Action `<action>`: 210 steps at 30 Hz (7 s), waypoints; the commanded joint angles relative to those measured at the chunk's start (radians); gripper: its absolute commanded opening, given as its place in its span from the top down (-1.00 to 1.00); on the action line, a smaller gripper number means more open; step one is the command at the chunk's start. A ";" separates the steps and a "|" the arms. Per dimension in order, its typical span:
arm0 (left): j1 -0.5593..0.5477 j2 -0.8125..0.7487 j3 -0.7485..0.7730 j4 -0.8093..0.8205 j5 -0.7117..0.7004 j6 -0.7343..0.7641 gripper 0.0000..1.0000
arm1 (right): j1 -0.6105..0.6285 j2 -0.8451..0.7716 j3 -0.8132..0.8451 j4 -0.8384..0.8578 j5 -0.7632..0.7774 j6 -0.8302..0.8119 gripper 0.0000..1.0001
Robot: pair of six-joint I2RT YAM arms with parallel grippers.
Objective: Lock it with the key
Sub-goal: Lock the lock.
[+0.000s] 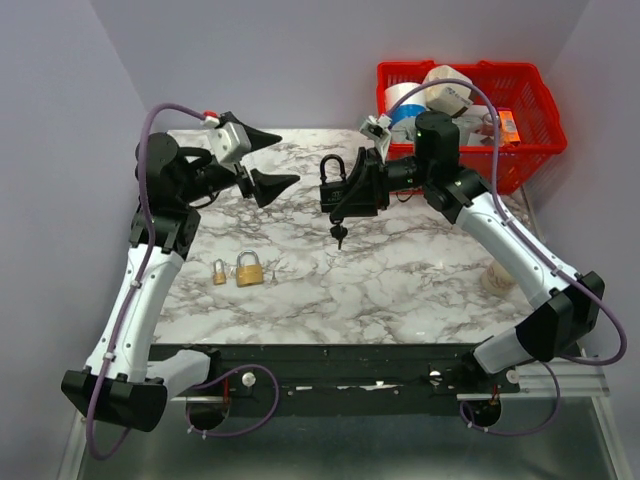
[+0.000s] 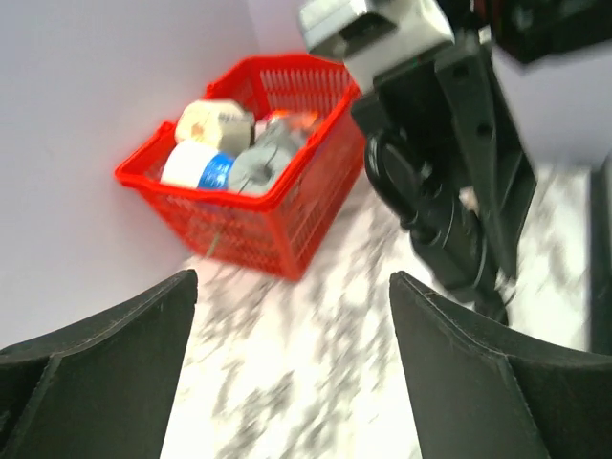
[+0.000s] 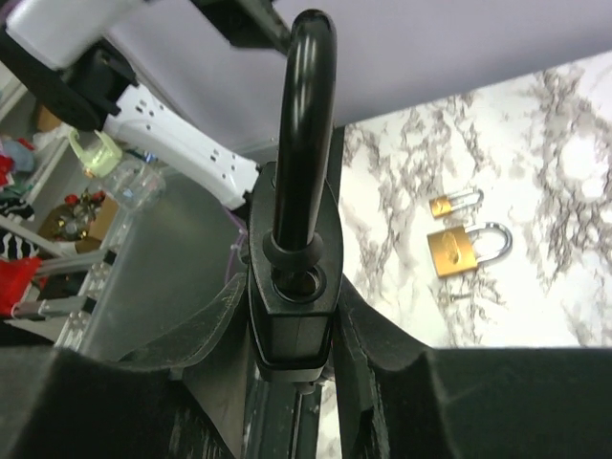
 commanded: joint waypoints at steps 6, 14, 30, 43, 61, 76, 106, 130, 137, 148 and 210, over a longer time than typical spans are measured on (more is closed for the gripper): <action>-0.036 -0.048 0.081 -0.891 0.088 1.421 -0.60 | 0.009 0.053 0.124 -0.569 -0.137 -0.431 0.99; -0.154 -0.247 -0.316 -0.368 0.002 1.594 -0.64 | 0.032 0.133 0.112 -0.771 -0.257 -0.474 0.99; -0.318 -0.300 -0.498 -0.036 -0.061 1.811 -0.32 | 0.079 0.170 -0.014 -0.604 -0.440 -0.227 0.99; -0.337 -0.268 -0.452 -0.251 0.020 1.989 -0.08 | 0.115 0.159 -0.054 -0.544 -0.491 -0.129 0.99; -0.354 -0.268 -0.452 -0.233 0.085 1.893 1.00 | 0.122 0.174 -0.068 -0.415 -0.514 0.009 0.35; -0.354 -0.226 -0.231 -0.476 -0.137 1.194 1.00 | -0.102 0.105 0.250 -0.633 0.087 -0.437 -0.99; -0.432 -0.050 -0.108 -0.512 -0.498 1.046 1.00 | 0.130 0.078 0.221 -0.693 0.328 -0.489 -0.72; -0.489 -0.022 -0.111 -0.475 -0.613 1.075 1.00 | 0.168 0.139 0.210 -0.725 0.496 -0.506 0.37; -0.489 -0.028 -0.097 -0.588 -0.572 1.132 0.08 | 0.170 0.116 0.207 -0.708 0.490 -0.506 0.99; -0.409 -0.127 -0.139 -0.708 -0.367 1.022 -0.87 | 0.119 0.042 0.163 -0.669 0.332 -0.544 0.99; -0.343 -0.145 -0.030 -0.535 -0.050 0.387 1.00 | 0.104 -0.122 0.060 -0.456 0.241 -0.595 0.72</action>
